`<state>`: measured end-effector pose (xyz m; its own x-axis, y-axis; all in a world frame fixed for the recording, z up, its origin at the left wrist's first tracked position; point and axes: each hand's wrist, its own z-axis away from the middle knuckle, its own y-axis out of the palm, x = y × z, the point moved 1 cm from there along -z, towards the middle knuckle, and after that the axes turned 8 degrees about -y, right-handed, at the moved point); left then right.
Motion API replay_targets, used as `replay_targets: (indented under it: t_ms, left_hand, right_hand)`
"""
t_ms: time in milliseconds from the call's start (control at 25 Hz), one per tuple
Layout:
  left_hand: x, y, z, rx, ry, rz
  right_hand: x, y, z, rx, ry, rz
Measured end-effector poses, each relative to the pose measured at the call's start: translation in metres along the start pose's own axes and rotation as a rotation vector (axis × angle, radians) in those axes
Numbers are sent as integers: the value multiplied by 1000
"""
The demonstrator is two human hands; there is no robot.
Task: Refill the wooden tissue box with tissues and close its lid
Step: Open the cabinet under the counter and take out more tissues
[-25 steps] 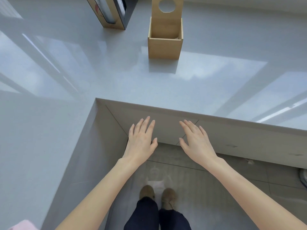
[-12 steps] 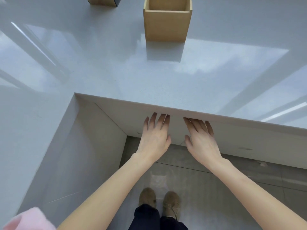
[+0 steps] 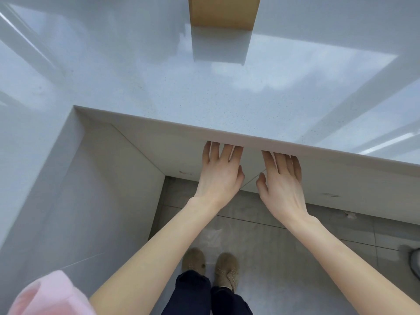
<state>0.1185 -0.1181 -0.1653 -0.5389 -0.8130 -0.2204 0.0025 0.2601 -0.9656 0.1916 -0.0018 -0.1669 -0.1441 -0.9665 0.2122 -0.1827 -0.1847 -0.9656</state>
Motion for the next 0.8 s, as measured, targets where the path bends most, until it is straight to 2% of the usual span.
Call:
replay_targets:
  t_ms: [160,320,520,640,800]
  left_hand:
    - [-2,8,-2,2,-34,-75]
    - [-9,14,2,-35,-80,-47]
    - [-12,10,26,-132,-120,27]
    - [-5,3,51,-138,-167,124]
    - [4,-8,81,-133,-218,132]
  right_hand:
    - [-9,8,-1,-43,14,78]
    - [-4,13,1,-121,39,71]
    - [5,5,18,-212,-13,-52]
    - [12,4,37,-188,-4,-259]
    - [26,6,71,-138,3,-454]
